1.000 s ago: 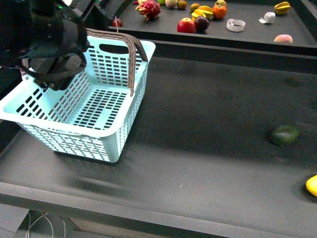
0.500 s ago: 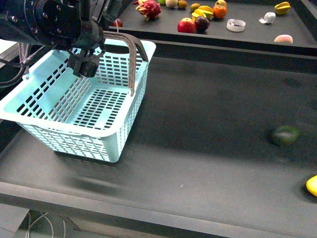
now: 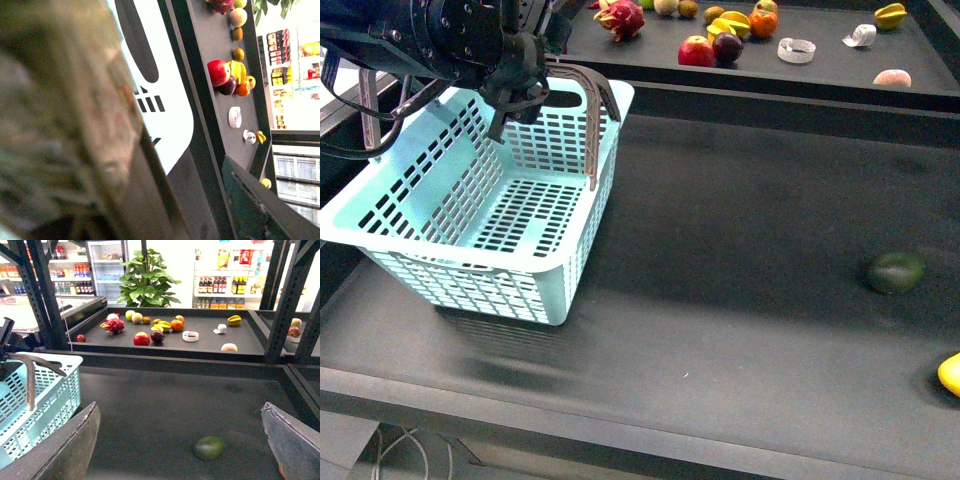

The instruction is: Pick mango with right arm and hold basket with left

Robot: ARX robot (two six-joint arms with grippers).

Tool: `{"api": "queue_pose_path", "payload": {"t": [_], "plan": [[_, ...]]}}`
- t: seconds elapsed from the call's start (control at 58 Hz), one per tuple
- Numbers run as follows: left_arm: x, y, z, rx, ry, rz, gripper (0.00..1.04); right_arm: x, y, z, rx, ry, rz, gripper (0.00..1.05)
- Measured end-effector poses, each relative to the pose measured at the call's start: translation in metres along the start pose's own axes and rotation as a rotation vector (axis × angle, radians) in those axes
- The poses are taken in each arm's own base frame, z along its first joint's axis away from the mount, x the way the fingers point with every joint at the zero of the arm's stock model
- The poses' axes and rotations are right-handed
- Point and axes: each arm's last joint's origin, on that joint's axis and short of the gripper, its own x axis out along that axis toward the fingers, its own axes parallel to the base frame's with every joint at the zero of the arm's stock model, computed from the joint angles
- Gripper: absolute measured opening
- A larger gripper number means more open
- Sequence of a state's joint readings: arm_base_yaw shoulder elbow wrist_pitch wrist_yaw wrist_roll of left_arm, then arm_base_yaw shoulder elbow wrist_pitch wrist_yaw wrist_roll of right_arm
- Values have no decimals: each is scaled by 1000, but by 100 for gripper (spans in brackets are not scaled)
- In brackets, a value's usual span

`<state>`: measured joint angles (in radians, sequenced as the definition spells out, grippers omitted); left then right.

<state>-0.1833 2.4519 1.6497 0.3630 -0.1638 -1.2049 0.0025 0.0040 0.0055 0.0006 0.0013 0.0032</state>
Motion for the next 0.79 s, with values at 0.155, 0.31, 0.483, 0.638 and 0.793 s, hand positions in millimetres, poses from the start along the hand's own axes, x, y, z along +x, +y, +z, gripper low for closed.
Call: {"api": "queue_pose_path", "payload": {"t": [0.155,0.31,0.483,0.638,0.793], "plan": [[0,2,3,-24,6,2,15,0,0,0,0,0,0,96],[-7,4,4,8,22,0,5,0,0,0,0,0,0,96],[-32,3,7,53,7,-5,4,0,0,0,0,0,0,96],[-60,-6,12,142,13,-53,4,0,0,0,0,0,0,96],[-101,-20,10,315,23,-141,4,0,0,0,0,0,0,96]]}}
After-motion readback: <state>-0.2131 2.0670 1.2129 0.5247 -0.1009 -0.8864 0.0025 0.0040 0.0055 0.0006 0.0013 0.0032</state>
